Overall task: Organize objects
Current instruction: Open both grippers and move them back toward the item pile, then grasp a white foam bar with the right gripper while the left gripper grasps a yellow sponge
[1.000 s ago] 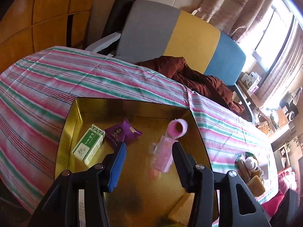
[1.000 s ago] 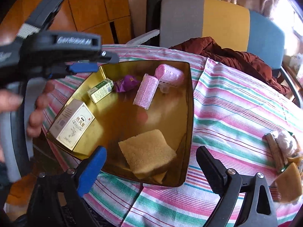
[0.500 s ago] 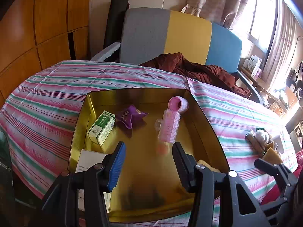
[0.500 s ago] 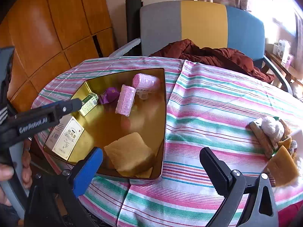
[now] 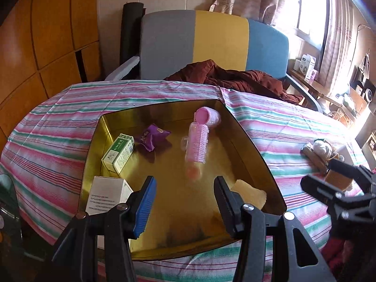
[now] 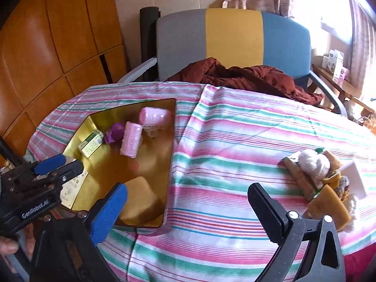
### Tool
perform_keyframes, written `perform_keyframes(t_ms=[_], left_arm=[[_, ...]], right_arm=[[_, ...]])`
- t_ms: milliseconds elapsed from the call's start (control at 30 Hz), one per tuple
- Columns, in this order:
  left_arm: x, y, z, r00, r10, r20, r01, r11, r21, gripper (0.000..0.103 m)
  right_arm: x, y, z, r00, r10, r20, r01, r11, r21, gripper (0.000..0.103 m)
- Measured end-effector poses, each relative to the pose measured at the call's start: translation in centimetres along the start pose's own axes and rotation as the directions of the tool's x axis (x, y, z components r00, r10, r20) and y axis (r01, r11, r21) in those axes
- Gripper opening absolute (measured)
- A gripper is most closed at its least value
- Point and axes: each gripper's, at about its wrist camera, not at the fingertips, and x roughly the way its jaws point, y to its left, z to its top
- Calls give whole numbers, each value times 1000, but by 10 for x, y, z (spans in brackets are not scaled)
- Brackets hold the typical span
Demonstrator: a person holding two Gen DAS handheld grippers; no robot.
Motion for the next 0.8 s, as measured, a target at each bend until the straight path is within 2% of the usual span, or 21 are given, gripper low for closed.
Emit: perform_keyframes(t_ms=[300,467,633,800], left_arm=[[2,-18,-3,999,-26,-21,27,999,43,51],[2,-28,-3,998,-58,-26,59,996,70,51],[2,-42,-2,995,-93,-36,96,991,96,51],[7,-61,-2,994,-98,-56,105,985,135,51]], right_arm=[[-12,-68,16,990,-137,16,136,988,68,103],[-22,-118,24,970,-243,20,240,966,98,103],[-37,-186,28,931,-363,22,351,913,208,103],[-47,-254,19,874,-487,-3,458,819,345,103]])
